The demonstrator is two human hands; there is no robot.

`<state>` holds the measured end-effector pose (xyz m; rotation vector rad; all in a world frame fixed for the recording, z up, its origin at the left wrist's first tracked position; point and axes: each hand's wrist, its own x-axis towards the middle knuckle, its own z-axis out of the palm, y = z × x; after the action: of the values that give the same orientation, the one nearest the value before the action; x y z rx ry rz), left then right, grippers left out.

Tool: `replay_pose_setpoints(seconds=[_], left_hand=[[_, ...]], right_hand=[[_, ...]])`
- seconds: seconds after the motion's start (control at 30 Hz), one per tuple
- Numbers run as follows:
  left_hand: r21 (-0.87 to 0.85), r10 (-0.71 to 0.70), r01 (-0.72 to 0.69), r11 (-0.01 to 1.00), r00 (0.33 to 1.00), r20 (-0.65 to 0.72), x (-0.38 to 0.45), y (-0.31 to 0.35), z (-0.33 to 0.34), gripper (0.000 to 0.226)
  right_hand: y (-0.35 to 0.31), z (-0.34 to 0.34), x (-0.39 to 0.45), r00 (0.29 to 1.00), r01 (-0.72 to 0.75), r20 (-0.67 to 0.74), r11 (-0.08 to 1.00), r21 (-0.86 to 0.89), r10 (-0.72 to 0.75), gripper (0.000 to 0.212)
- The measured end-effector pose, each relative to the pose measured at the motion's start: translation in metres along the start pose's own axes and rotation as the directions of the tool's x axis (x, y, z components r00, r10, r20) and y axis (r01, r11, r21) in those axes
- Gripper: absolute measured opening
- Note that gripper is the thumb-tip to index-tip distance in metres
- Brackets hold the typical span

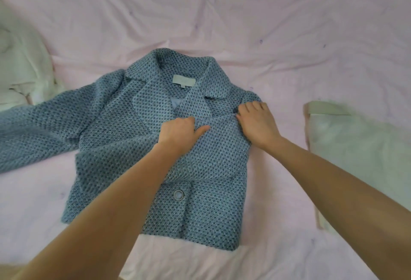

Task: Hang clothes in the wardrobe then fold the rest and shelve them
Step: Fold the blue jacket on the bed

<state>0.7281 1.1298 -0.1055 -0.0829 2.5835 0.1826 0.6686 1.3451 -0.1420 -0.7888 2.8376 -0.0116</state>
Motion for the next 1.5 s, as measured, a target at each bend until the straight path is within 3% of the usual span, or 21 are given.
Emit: replay_pose_setpoints(seconds=[0.13,0.2,0.27,0.37,0.47,0.5,0.57,0.67,0.73,0.8,0.83,0.93,1.03,1.13,1.23,1.27,1.3,1.33,1.37,1.43,1.5], left_hand=[[0.175,0.031,-0.007,0.985,0.990,-0.138,-0.012,-0.009,0.019,0.062],[0.197,0.139,-0.091,0.976,0.960,-0.242,-0.022,-0.021,0.030,0.069],[0.253,0.314,-0.239,0.938,0.894,-0.319,-0.036,-0.038,0.042,0.070],[0.340,0.379,-0.310,0.888,0.912,-0.158,-0.060,-0.070,0.057,0.070],[0.334,0.139,-0.116,0.935,0.989,-0.046,-0.073,-0.110,0.057,0.076],[0.262,0.044,-0.021,0.965,0.995,-0.084,-0.079,-0.123,0.054,0.082],[-0.086,-0.150,0.130,0.988,0.947,-0.283,-0.091,-0.146,0.047,0.089],[-0.591,-0.452,0.150,0.792,0.796,-0.403,-0.111,-0.163,0.043,0.077],[-0.778,-0.566,0.152,0.609,0.771,-0.293,-0.123,-0.167,0.044,0.058],[-0.890,-0.628,0.230,0.393,0.774,-0.077,-0.136,-0.175,0.045,0.042],[-0.894,-0.607,0.259,0.365,0.795,-0.018,-0.139,-0.174,0.045,0.037],[-0.852,-0.371,0.027,0.523,0.907,-0.199,-0.148,-0.176,0.046,0.034],[-0.834,-0.276,-0.158,0.529,0.897,-0.346,-0.152,-0.173,0.042,0.027],[-0.821,-0.289,-0.101,0.563,0.906,-0.309,-0.152,-0.177,0.056,0.008],[-0.878,-0.309,0.055,0.475,0.945,-0.108,-0.146,-0.186,0.070,0.057],[-0.820,-0.288,0.029,0.572,0.943,-0.167,-0.142,-0.191,0.075,0.069],[-0.643,-0.211,-0.027,0.766,0.933,-0.291,-0.139,-0.197,0.079,0.078],[-0.393,-0.068,-0.109,0.913,0.910,-0.410,-0.136,-0.203,0.084,0.080],[-0.136,0.092,-0.166,0.977,0.898,-0.430,-0.134,-0.209,0.086,0.077],[0.160,0.292,-0.263,0.951,0.936,-0.199,-0.129,-0.221,0.092,0.067],[0.114,0.274,-0.280,0.953,0.959,0.069,-0.125,-0.228,0.091,0.064]], right_hand=[[-0.023,-0.012,-0.015,0.988,-0.126,-0.073,0.986,0.110,0.134,0.037],[-0.055,-0.012,-0.030,0.997,-0.003,-0.075,0.978,0.207,0.019,0.055],[-0.077,0.003,-0.052,0.993,0.113,0.023,0.978,0.178,-0.119,0.067],[-0.065,0.029,-0.076,0.975,0.079,0.203,0.996,0.052,-0.088,0.070],[-0.059,0.033,-0.076,0.966,0.015,0.260,1.000,-0.004,-0.013,0.066],[-0.067,0.030,-0.073,0.964,-0.017,0.265,1.000,-0.009,0.018,0.066],[-0.097,0.021,-0.065,0.963,-0.120,0.238,0.992,-0.025,0.122,0.064],[-0.151,0.008,-0.061,0.966,-0.205,0.176,0.976,0.077,0.189,0.063],[-0.187,0.000,-0.063,0.978,-0.169,0.147,0.974,0.153,0.146,0.063],[-0.225,0.000,-0.062,0.973,-0.183,0.180,0.962,0.201,0.147,0.063],[-0.235,0.002,-0.061,0.965,-0.211,0.204,0.954,0.213,0.168,0.064],[-0.255,0.004,-0.058,0.932,-0.296,0.265,0.940,0.171,0.245,0.066],[-0.254,0.009,-0.058,0.913,-0.332,0.296,0.933,0.139,0.280,0.065],[-0.256,0.018,-0.059,0.903,-0.326,0.326,0.941,0.097,0.279,0.064],[-0.258,0.027,-0.058,0.880,-0.327,0.372,0.945,0.023,0.296,0.063],[-0.260,0.029,-0.056,0.877,-0.342,0.364,0.940,0.011,0.314,0.064],[-0.262,0.028,-0.055,0.892,-0.338,0.318,0.941,0.001,0.320,0.064],[-0.265,0.027,-0.057,0.923,-0.310,0.242,0.951,0.007,0.299,0.065],[-0.270,0.027,-0.057,0.958,-0.238,0.166,0.971,0.015,0.232,0.065],[-0.279,0.030,-0.061,0.981,-0.067,0.184,0.998,0.004,0.065,0.066],[-0.280,0.031,-0.060,0.937,-0.037,0.346,0.999,-0.007,0.037,0.065]])
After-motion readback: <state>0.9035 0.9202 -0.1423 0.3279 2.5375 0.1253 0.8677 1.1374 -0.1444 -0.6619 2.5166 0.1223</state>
